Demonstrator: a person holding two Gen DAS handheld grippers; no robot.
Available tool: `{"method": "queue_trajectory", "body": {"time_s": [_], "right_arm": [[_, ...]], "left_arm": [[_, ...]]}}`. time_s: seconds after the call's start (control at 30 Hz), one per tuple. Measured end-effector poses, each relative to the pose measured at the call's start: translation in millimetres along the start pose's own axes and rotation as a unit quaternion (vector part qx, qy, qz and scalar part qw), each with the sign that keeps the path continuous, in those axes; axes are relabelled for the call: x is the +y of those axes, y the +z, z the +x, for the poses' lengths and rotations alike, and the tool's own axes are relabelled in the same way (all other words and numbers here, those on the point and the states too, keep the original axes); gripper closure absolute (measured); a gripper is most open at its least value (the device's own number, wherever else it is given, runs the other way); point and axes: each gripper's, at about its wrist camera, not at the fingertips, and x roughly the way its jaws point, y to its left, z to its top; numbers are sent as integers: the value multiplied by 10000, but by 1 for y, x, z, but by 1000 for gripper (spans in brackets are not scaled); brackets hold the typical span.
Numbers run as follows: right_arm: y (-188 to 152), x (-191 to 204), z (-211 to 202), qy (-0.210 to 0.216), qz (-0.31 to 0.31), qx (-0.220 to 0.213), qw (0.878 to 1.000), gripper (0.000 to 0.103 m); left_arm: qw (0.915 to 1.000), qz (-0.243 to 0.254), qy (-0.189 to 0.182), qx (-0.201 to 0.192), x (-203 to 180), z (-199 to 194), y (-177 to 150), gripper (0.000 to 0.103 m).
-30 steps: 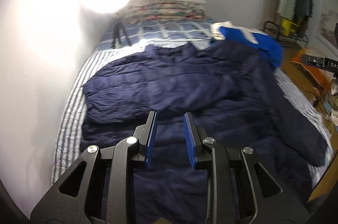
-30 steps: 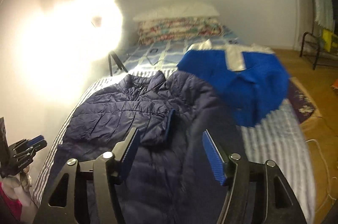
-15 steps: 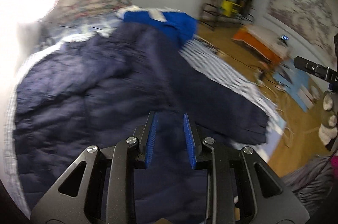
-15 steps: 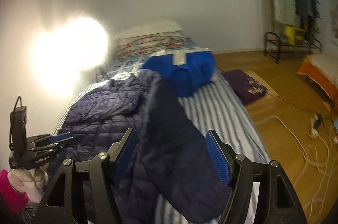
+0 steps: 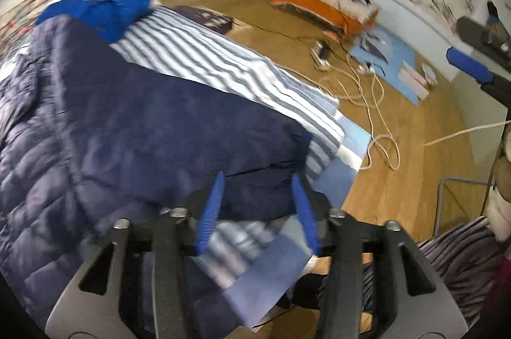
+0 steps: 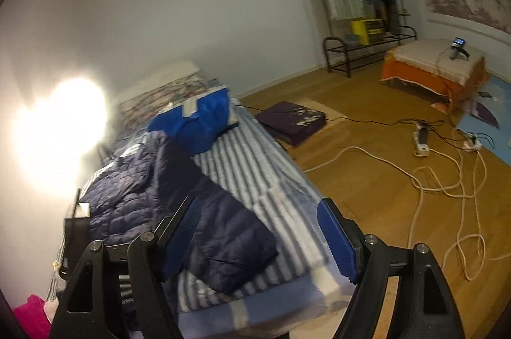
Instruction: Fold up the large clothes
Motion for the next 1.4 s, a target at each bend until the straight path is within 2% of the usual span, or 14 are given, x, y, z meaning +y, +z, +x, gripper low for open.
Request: {"method": "queue_trajectory", "body": {"time_s": [0.13,0.3,0.47,0.73,1.0,1.2,1.23,1.3,1.33,1.4], "right_arm": [[-5,-18,5,-7,201,127,9997,25],[-5,-24,7,-29,228,175,9996,25],[-5,-23,9,36,187,200,9996,25],[-4,-25,12,117,312,231,9992,25],[-5,-17,12,169,287,223,9992,25],[-5,-15,13,176,372,216,9989,25],[-5,-15,13,169,384,213,9989,25],[-5,-15,13,153,412,205,9988,25],[-5,-14,13,147,433,204,9987,25],[-5,-14,13,143,469,215,9986,25]], "left_arm": [[9995,133,13,273,-22,36,6,47],[9970,331,190,674,-33,72,6,46],[9945,371,360,912,-35,94,2,46],[9914,621,648,947,-41,109,0,46],[9935,544,520,851,-45,104,1,47],[9912,662,733,876,-49,115,3,47],[9907,728,774,852,-50,115,3,49],[9901,808,815,813,-50,114,2,63],[9913,754,710,808,-48,112,3,68],[9943,543,444,798,-41,105,8,89]]}}
